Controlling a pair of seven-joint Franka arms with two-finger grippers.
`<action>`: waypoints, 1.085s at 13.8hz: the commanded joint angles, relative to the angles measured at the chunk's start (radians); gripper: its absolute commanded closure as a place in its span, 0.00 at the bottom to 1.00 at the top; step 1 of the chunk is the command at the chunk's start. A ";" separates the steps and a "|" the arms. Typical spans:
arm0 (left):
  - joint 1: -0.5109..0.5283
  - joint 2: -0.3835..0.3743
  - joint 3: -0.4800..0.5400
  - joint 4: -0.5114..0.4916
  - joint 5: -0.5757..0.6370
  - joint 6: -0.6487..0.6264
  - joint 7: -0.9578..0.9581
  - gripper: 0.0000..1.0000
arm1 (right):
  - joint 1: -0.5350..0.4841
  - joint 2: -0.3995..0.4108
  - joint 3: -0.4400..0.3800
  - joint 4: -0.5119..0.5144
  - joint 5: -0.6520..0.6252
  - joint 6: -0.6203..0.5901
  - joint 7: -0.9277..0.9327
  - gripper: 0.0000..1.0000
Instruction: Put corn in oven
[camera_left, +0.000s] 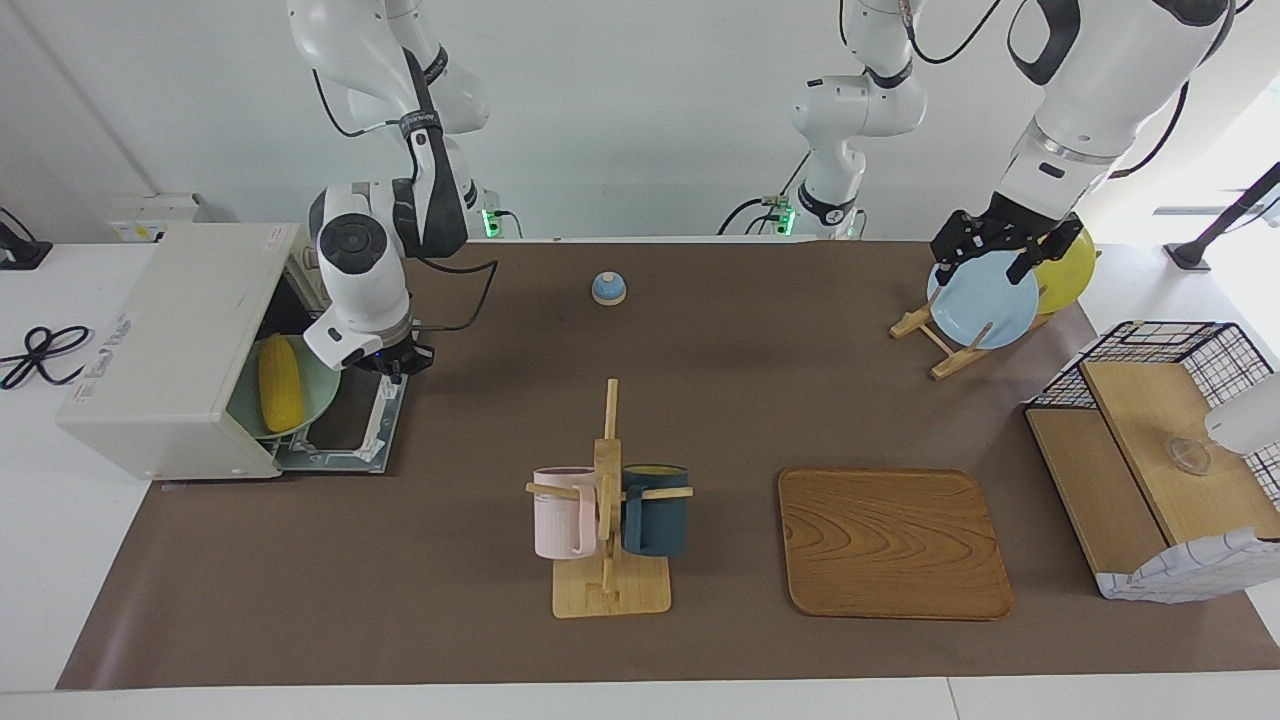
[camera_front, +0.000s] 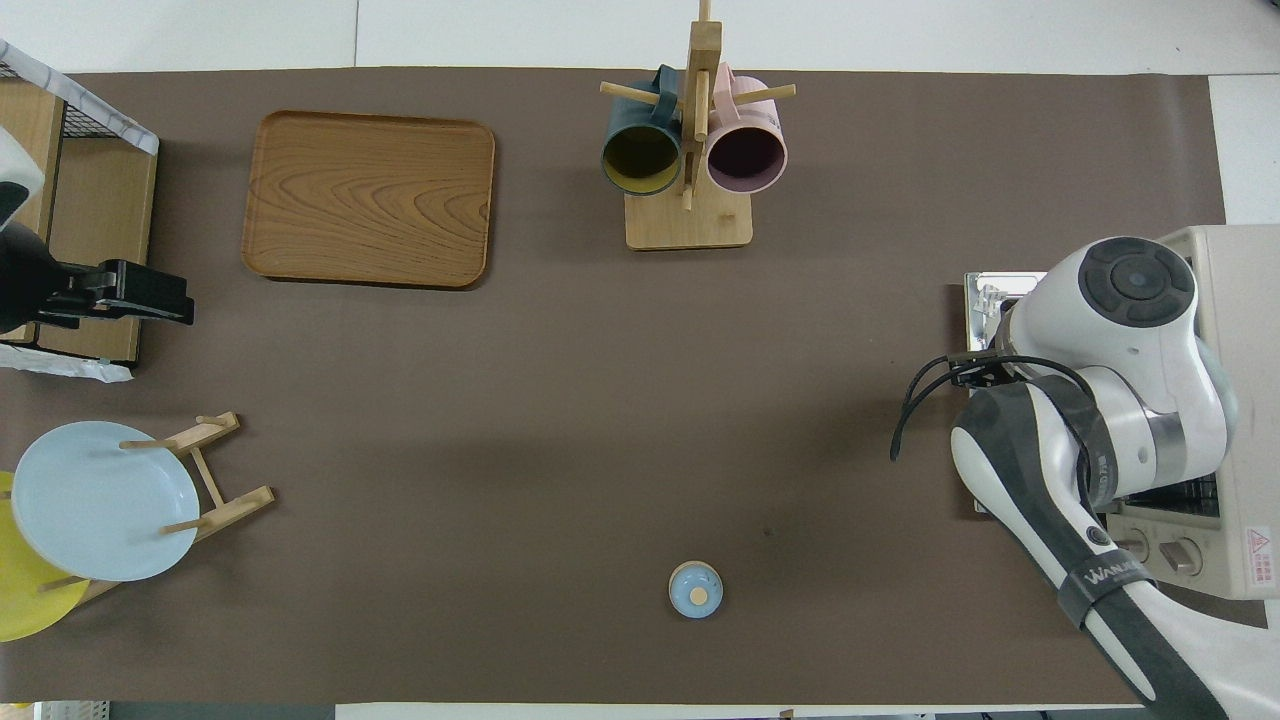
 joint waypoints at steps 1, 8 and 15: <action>0.010 -0.015 -0.007 -0.009 0.021 0.000 0.003 0.00 | 0.024 -0.049 0.001 -0.085 0.028 0.033 0.027 0.73; 0.010 -0.015 -0.007 -0.010 0.021 0.000 0.003 0.00 | 0.036 -0.056 0.001 -0.146 0.050 0.085 0.079 1.00; 0.010 -0.015 -0.007 -0.009 0.021 0.000 0.003 0.00 | 0.037 -0.047 0.001 -0.162 0.048 0.085 0.148 1.00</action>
